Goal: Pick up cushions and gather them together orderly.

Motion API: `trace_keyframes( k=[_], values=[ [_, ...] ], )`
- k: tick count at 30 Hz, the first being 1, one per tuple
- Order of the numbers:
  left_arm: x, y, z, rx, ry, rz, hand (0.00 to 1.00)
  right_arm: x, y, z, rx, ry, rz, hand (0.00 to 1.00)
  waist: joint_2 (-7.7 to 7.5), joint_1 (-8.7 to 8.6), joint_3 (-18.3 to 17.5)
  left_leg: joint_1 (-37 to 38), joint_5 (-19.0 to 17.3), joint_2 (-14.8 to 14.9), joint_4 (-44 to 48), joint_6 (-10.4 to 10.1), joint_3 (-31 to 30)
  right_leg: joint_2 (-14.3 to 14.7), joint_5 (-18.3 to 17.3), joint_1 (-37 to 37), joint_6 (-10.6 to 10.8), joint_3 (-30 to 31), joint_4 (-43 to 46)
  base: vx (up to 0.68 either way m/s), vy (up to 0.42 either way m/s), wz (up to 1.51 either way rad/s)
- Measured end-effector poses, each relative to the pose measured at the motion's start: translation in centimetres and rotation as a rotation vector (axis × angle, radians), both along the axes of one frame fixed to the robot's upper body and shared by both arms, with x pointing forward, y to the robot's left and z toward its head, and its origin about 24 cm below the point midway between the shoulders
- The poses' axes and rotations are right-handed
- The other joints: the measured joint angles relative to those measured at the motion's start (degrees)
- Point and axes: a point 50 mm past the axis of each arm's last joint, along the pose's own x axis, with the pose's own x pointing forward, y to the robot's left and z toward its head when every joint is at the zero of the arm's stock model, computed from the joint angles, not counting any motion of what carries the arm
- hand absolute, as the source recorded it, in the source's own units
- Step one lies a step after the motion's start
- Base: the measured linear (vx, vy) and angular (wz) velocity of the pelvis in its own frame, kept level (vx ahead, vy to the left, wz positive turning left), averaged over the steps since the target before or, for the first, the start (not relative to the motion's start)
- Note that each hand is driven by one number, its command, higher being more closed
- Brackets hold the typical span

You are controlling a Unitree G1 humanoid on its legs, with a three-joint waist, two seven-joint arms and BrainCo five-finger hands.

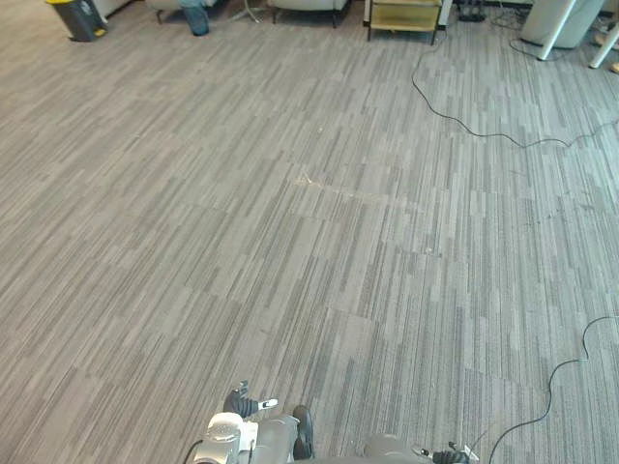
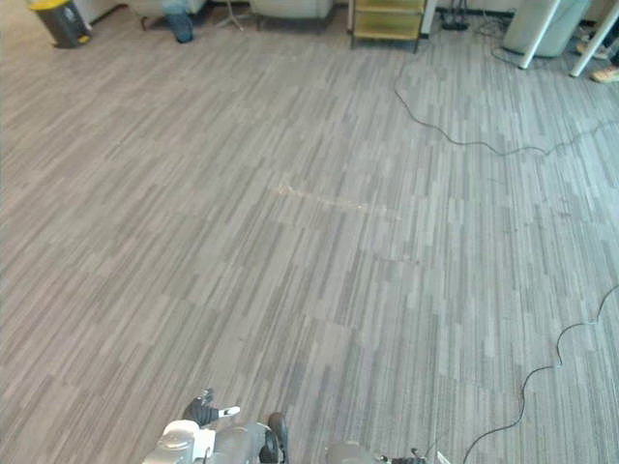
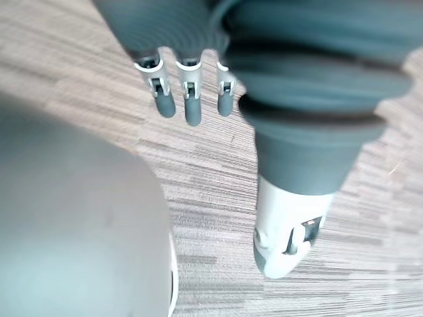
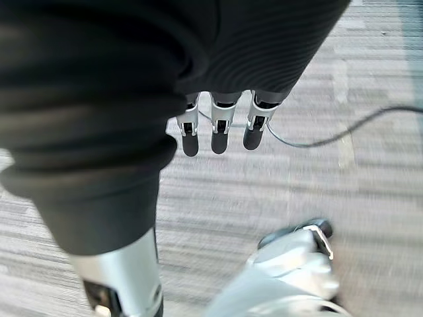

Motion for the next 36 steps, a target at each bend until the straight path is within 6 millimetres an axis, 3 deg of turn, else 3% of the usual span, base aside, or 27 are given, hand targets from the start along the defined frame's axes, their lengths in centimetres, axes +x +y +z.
trace_keyframes(
  k=[1,2,3,5,8,9,10,12,13,14,15,16,17,18,20,21,22,23,25,27,28,29,30,31,33,35,36],
  values=[
    [0.0,-0.2,-0.1,0.002,0.008,-0.016,0.0,0.3,-0.3,0.1,-0.008,-0.008,-0.001,0.0,0.66,0.01,0.7,4.4,-0.4,0.2,-2.3,0.2,-0.3,-1.7,-1.5,-1.8,-2.8,-4.8,1.8,0.43,0.032,-0.08],
    [0.1,-0.3,0.0,0.003,0.006,-0.019,0.0,0.5,-0.4,0.2,-0.014,-0.012,-0.001,0.0,0.95,-0.06,0.9,6.0,-0.4,0.3,-3.4,0.2,-0.4,-2.1,-1.9,-2.4,-3.5,-6.3,1.7,0.53,0.017,-0.23],
    [0.1,-0.4,0.0,0.003,0.004,-0.015,0.0,1.2,-1.3,0.6,-0.04,-0.04,0.003,0.0,2.42,-0.31,1.7,11.0,-0.4,1.6,-7.5,0.2,-0.3,-2.9,-2.9,-4.5,-5.5,-12.3,-2.1,0.52,-0.017,-0.22],
    [0.5,-0.7,0.1,-0.006,-0.008,0.001,0.0,2.2,-1.8,1.0,-0.053,-0.078,-0.001,0.0,3.81,-0.49,2.6,14.5,-0.4,3.2,-10.5,0.2,-0.1,-2.9,-2.7,-8.2,-6.4,-17.7,-8.6,0.56,-0.07,-0.11],
    [0.9,-0.7,0.2,-0.004,-0.02,0.001,0.0,2.9,-1.7,1.1,-0.05,-0.096,0.002,0.0,3.27,-1.09,3.5,18.2,-0.6,4.7,-12.5,-1.1,0.7,-2.3,8.3,-14.7,-7.3,-19.7,-27.8,0.6,-0.184,0.15],
    [0.8,-0.8,0.1,-0.007,-0.015,0.002,0.0,2.4,-1.9,1.1,-0.054,-0.082,-0.003,0.0,3.43,-1.36,3.8,20.6,-1.2,4.7,-12.7,-3.6,0.3,-1.6,19.0,-14.8,-12.1,-18.6,-31.0,0.76,-0.255,-0.11],
    [0.4,-1.7,-0.1,-0.031,-0.003,0.001,0.0,2.8,-2.5,1.3,-0.07,-0.092,-0.004,0.0,5.58,-1.02,3.8,20.9,-0.8,6.5,-12.0,-5.1,0.3,-0.4,17.2,-14.8,-12.9,-18.9,-28.7,0.64,-0.218,-0.19],
    [0.5,-2.4,-0.1,-0.05,0.001,-0.003,0.0,3.2,-2.7,1.5,-0.07,-0.116,-0.034,0.0,5.36,-1.47,4.0,18.5,4.5,6.1,-3.2,-9.3,-1.7,-1.6,11.4,-14.2,-13.8,-18.5,-23.5,0.53,-0.228,-0.11],
    [0.5,-2.6,-0.1,-0.058,-0.002,0.002,0.0,3.1,-2.8,1.5,-0.068,-0.115,-0.043,0.0,5.29,-2.02,4.1,16.3,8.0,6.7,4.3,-9.6,-2.8,-1.7,9.4,-12.0,-13.8,-18.6,-23.4,0.58,-0.261,0.1],
    [0.4,-2.7,-0.2,-0.063,-0.001,0.008,0.0,3.1,-2.7,1.5,-0.065,-0.116,-0.045,0.0,5.01,-2.54,4.3,12.7,12.2,7.7,13.7,-11.6,-4.1,-1.6,7.7,-9.0,-14.0,-18.8,-24.6,0.54,-0.222,0.06],
    [0.5,-2.7,-0.1,-0.072,-0.01,0.021,0.0,3.1,-2.3,1.4,-0.052,-0.118,-0.048,0.0,5.11,-2.56,4.5,7.7,12.8,10.2,27.9,-13.1,-4.0,-0.8,6.4,-4.5,-14.3,-19.2,-26.1,0.59,-0.227,-0.01],
    [0.8,-2.6,0.1,-0.078,-0.026,0.039,0.0,3.3,-2.1,1.5,-0.051,-0.133,-0.052,0.0,5.05,-2.46,4.6,4.4,11.3,12.4,35.1,-12.2,-2.2,-0.1,5.7,-1.1,-14.7,-19.2,-27.6,0.45,-0.162,-0.12],
    [1.1,-2.4,0.3,-0.078,-0.043,0.051,0.0,3.6,-2.2,1.7,-0.048,-0.159,-0.07,0.0,4.28,-2.34,5.0,2.0,9.5,14.2,39.3,-9.6,0.4,0.0,4.3,2.6,-14.6,-19.1,-29.9,0.41,-0.146,-0.12],
    [1.6,-2.4,0.6,-0.081,-0.066,0.056,0.0,3.9,-1.8,1.8,-0.036,-0.185,-0.086,0.0,3.74,-1.94,5.2,-1.4,7.4,15.6,39.7,-7.8,3.3,-0.1,3.6,6.2,-14.4,-19.1,-31.6,0.3,-0.099,-0.08],
    [2.1,-2.6,0.9,-0.088,-0.091,0.053,0.0,3.9,-2.0,1.8,-0.036,-0.195,-0.109,0.0,3.44,-1.43,5.0,-6.3,5.1,15.8,33.2,-6.7,6.6,-0.4,2.6,10.1,-13.8,-19.1,-34.3,0.35,-0.068,-0.06],
    [2.4,-2.7,1.0,-0.089,-0.101,0.051,0.0,3.9,-2.1,1.9,-0.036,-0.197,-0.12,0.0,3.4,-1.07,5.0,-7.6,4.6,15.0,27.8,-6.7,7.6,-0.7,2.5,11.3,-13.5,-19.1,-34.9,0.45,-0.007,-0.1],
    [2.6,-2.8,1.1,-0.091,-0.108,0.048,0.0,3.6,-2.3,1.8,-0.036,-0.193,-0.149,0.0,3.18,-0.56,5.1,-8.3,4.9,12.3,14.1,-7.1,8.1,-1.6,1.8,13.6,-12.4,-19.0,-36.3,0.43,0.034,-0.12],
    [2.7,-2.9,1.1,-0.093,-0.109,0.048,0.0,3.4,-2.5,1.8,-0.041,-0.189,-0.164,0.0,3.3,-0.54,5.0,-8.0,6.4,9.9,2.4,-8.8,6.9,-1.8,1.2,15.1,-11.3,-18.7,-37.6,0.51,0.048,-0.19],
    [2.6,-3.1,1.1,-0.089,-0.106,0.041,0.0,3.2,-2.9,1.8,-0.054,-0.178,-0.162,0.0,3.72,-0.26,4.7,-8.0,10.5,8.1,-10.5,-10.5,3.6,-1.5,-0.8,17.7,-8.7,-17.6,-39.3,0.45,0.122,-0.41],
    [2.7,-2.9,1.1,-0.078,-0.106,0.031,0.0,3.3,-2.7,1.8,-0.05,-0.176,-0.158,0.0,2.59,0.2,3.9,-9.2,13.9,6.5,-7.5,-7.3,0.6,-2.8,-4.1,19.2,-6.5,-15.8,-38.2,0.52,0.229,-0.54],
    [2.5,-2.5,1.0,-0.067,-0.099,0.029,0.0,2.3,-2.3,1.4,-0.04,-0.145,-0.161,0.0,0.65,0.39,1.9,-9.9,13.5,4.6,-4.0,-5.1,1.0,-4.7,-5.9,18.6,-4.1,-13.4,-34.2,0.49,0.173,-0.44],
    [2.5,-2.4,1.0,-0.063,-0.096,0.027,0.0,2.2,-2.3,1.3,-0.037,-0.139,-0.161,0.0,-0.16,0.46,1.6,-9.9,12.6,4.0,-3.0,-3.9,1.6,-5.8,-5.9,17.4,-3.6,-12.7,-31.0,0.73,0.237,-0.25],
    [2.3,-2.2,0.8,-0.051,-0.075,0.014,0.0,2.1,-1.6,1.0,-0.015,-0.13,-0.162,0.0,-1.85,-0.13,0.8,-8.4,10.3,2.2,-1.9,-3.0,2.2,-8.8,-2.6,12.5,0.7,-11.9,-19.4,0.73,0.192,0.02],
    [2.2,-2.0,0.7,-0.037,-0.068,-0.011,0.0,1.8,-1.0,0.8,0.003,-0.115,-0.164,0.0,-2.09,-0.07,0.7,-5.9,8.9,1.9,-2.8,-2.4,2.1,-9.7,0.6,8.8,-0.7,-12.0,-10.6,0.59,0.183,0.1],
    [1.9,-2.2,0.5,-0.029,-0.047,-0.04,0.0,1.8,-0.8,0.6,0.013,-0.094,-0.144,0.0,-1.27,-0.1,1.0,1.0,8.4,2.2,-8.1,-2.2,1.7,-9.6,-2.2,6.1,-2.5,-15.1,-7.8,0.51,0.095,-0.13],
    [1.5,-2.1,0.3,-0.025,-0.031,-0.046,0.0,2.7,-1.0,0.9,0.001,-0.119,-0.118,0.0,0.84,-0.17,1.3,6.9,8.4,3.6,-12.7,-2.2,2.0,-8.5,-3.6,3.6,-4.8,-19.4,-9.7,0.52,0.054,-0.27],
    [1.6,-2.1,0.4,-0.026,-0.036,-0.041,0.0,3.5,-1.3,1.2,-0.011,-0.146,-0.101,0.0,2.69,-0.21,1.6,10.1,8.4,5.2,-14.5,-2.2,2.8,-6.8,-3.6,0.2,-6.1,-22.1,-13.7,0.49,-0.016,-0.18]
  ],
)
